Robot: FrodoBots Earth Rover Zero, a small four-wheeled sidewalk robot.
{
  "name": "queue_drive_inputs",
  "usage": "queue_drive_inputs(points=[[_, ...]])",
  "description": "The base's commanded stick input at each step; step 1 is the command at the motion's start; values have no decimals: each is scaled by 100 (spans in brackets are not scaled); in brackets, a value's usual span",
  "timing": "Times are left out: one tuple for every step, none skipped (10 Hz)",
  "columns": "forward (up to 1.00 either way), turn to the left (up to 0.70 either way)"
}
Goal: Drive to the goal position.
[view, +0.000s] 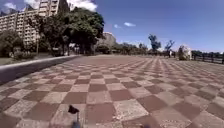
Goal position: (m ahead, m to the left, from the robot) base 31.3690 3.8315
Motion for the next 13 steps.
queue_drive_inputs(points=[[100,0],[100,0],[100,0],[100,0],[100,0],[100,0],[100,0],[100,0],[100,0],[100,0],[100,0],[100,0],[100,0]])
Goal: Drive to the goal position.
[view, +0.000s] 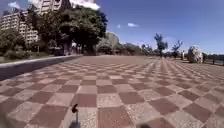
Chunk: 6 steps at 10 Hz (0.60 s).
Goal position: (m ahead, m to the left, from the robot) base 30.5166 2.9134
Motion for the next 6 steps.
queue_drive_inputs(points=[[100,0],[100,0],[100,0],[100,0],[100,0],[100,0]])
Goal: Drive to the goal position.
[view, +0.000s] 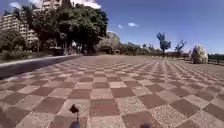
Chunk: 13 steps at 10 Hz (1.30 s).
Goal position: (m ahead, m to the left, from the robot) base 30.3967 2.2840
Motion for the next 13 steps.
queue_drive_inputs(points=[[100,0],[100,0],[100,0],[100,0],[100,0],[100,0],[100,0],[100,0],[100,0],[100,0],[100,0],[100,0],[100,0]])
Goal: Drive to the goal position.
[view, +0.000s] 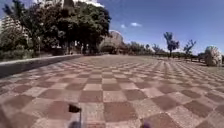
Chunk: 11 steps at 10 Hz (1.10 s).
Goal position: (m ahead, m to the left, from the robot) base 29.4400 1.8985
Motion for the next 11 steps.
queue_drive_inputs(points=[[100,0],[100,0],[100,0],[100,0],[100,0],[100,0],[100,0],[100,0],[100,0],[100,0],[100,0]])
